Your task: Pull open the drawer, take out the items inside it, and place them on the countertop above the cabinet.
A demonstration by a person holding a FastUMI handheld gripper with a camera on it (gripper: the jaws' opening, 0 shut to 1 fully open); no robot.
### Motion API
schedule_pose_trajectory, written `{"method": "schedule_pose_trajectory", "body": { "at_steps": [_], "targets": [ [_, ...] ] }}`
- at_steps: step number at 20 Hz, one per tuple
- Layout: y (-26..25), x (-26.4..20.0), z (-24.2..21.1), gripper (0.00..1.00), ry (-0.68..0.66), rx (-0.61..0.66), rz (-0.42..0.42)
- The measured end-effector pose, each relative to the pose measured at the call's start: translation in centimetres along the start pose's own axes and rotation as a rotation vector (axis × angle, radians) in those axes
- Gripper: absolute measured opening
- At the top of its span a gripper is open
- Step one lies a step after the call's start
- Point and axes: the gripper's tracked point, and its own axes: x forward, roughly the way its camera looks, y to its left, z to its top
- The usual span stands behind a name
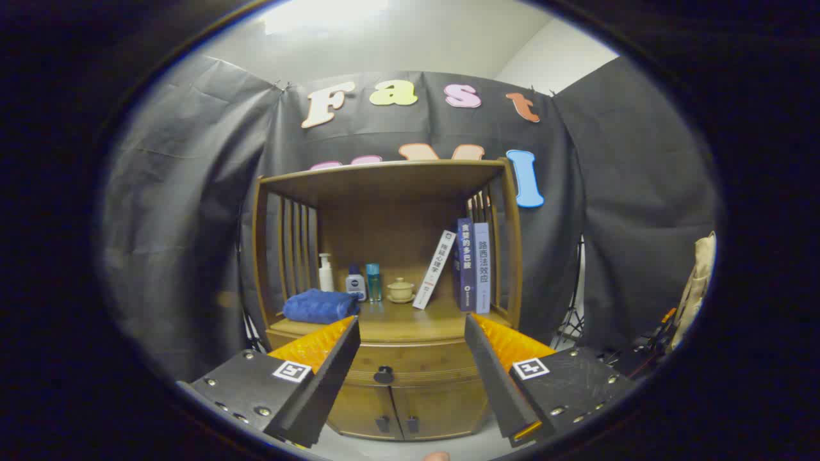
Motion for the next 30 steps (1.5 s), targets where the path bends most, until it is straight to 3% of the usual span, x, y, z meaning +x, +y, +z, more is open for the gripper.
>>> {"method": "schedule_pose_trajectory", "body": {
  "at_steps": [8,13,17,21,30],
  "targets": [
    [-2.3,-0.5,2.4,0.99,-0.096,-0.008,-0.007],
    [-1.1,-0.9,2.6,1.0,-0.111,-0.016,0.016],
    [-0.4,-0.7,1.8,1.0,-0.111,-0.078,0.03],
    [0.1,-0.8,0.8,1.0,-0.078,-0.011,0.026],
    [1.4,2.1,-3.5,1.0,-0.026,-0.016,0.042]
  ]
}}
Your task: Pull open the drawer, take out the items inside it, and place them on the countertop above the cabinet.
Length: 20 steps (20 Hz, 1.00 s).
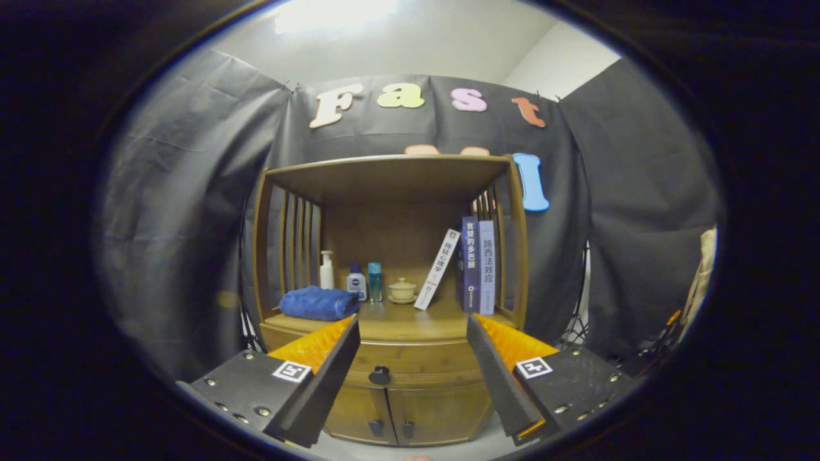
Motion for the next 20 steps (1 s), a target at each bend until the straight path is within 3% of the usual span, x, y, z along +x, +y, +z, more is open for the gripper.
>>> {"method": "schedule_pose_trajectory", "body": {
  "at_steps": [8,20],
  "targets": [
    [-0.1,4.4,-7.0,1.0,0.114,0.059,-0.019],
    [1.6,10.5,-15.3,1.0,0.226,-0.036,-0.017]
  ]
}}
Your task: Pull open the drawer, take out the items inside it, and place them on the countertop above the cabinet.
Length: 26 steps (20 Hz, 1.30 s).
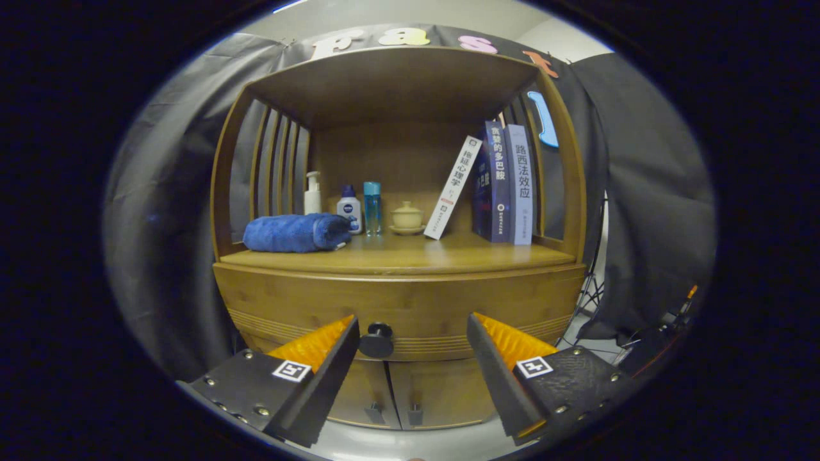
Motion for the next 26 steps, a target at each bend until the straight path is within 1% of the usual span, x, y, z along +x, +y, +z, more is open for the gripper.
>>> {"method": "schedule_pose_trajectory", "body": {
  "at_steps": [3,6,7,8,10,11,12,13,14,15,17,18,21,26],
  "targets": [
    [1.0,2.4,-1.7,1.0,0.033,-0.027,0.014],
    [2.5,4.3,-4.5,1.0,0.096,-0.007,0.028],
    [3.2,4.4,-5.1,0.9,0.116,0.016,0.058],
    [3.9,4.1,-5.6,0.79,0.133,0.02,0.069],
    [3.8,4.9,-5.9,0.58,0.114,-0.03,0.038],
    [3.9,5.3,-5.9,0.58,0.118,-0.036,0.033],
    [4.0,4.5,-5.7,0.53,0.125,-0.028,0.03],
    [4.2,5.2,-5.8,0.48,0.105,0.003,0.027],
    [4.0,5.0,-6.0,0.43,0.119,0.001,0.021],
    [3.9,5.2,-5.8,0.43,0.11,-0.01,0.016],
    [3.9,5.6,-5.7,0.36,0.094,-0.024,0.002],
    [3.9,5.4,-5.8,0.36,0.09,-0.023,0.001],
    [3.9,5.1,-5.8,0.36,0.085,0.041,-0.006],
    [3.4,3.4,-6.1,0.36,0.087,0.038,-0.022]
  ]
}}
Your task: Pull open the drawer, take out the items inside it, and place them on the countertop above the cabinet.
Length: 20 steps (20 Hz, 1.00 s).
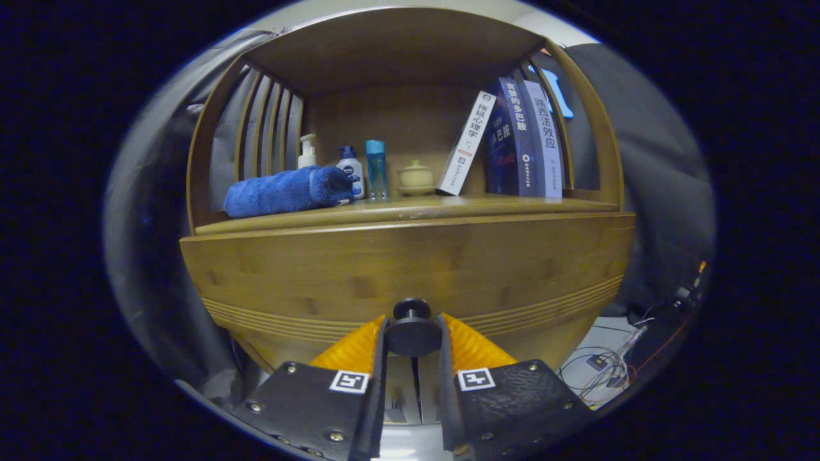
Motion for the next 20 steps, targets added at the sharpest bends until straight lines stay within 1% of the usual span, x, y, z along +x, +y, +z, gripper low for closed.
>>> {"method": "schedule_pose_trajectory", "body": {
  "at_steps": [2,6,9,13,16,18,20],
  "targets": [
    [-0.1,-1.1,-0.2,0.36,0.002,0.002,0.011],
    [-0.1,-3.2,-0.6,0.36,0.03,0.02,0.062],
    [-0.4,-4.9,-0.8,0.36,0.013,-0.013,0.043],
    [-0.7,-7.4,-1.3,0.36,0.007,0.006,0.013],
    [-0.8,-9.7,-1.7,0.36,-0.004,-0.002,0.01],
    [-1.0,-11.1,-2.0,0.36,0.002,-0.031,0.013],
    [-1.2,-12.8,-3.0,0.36,0.021,-0.016,0.015]
  ]
}}
